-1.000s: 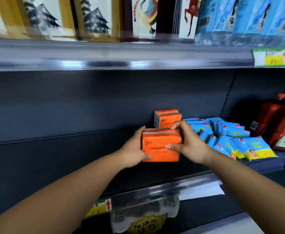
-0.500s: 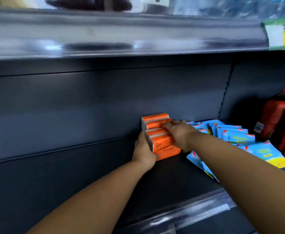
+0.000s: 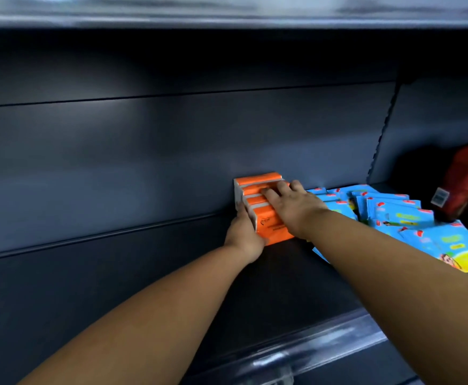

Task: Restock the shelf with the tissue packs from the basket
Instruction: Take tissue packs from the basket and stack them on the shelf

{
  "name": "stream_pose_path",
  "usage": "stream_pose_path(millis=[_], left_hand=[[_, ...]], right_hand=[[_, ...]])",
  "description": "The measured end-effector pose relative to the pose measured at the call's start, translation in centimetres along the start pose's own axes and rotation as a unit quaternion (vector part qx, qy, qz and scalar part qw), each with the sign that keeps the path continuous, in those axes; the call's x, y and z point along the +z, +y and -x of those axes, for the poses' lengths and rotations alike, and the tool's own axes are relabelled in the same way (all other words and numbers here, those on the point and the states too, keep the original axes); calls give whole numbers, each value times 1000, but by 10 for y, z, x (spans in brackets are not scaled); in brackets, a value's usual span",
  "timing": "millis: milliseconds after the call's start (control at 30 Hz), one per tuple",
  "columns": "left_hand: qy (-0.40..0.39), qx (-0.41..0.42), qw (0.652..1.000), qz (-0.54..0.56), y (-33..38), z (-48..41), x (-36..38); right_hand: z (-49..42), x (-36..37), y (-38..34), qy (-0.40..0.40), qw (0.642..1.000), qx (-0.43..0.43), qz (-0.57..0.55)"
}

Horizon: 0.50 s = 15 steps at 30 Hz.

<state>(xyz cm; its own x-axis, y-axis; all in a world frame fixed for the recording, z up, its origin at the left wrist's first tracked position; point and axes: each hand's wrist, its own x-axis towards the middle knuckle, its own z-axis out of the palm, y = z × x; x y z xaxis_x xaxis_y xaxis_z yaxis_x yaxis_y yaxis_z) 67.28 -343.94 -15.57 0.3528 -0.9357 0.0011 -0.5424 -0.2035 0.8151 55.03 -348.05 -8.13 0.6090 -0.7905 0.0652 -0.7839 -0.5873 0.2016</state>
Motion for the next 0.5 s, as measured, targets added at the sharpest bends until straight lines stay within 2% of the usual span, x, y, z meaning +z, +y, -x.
stream_pose_path(millis=[167, 267, 400, 500], left_hand=[[-16, -9, 999, -36, 7, 20, -29], [-40, 4, 991, -131, 8, 45, -59], [-86, 30, 953, -289, 6, 89, -108], [-84, 30, 936, -340, -2, 131, -142]], right_hand=[[18, -6, -3, -24, 999, 16, -26], [36, -18, -10, -20, 997, 16, -74], [67, -41, -35, -32, 996, -43, -72], [95, -57, -69, -35, 993, -95, -69]])
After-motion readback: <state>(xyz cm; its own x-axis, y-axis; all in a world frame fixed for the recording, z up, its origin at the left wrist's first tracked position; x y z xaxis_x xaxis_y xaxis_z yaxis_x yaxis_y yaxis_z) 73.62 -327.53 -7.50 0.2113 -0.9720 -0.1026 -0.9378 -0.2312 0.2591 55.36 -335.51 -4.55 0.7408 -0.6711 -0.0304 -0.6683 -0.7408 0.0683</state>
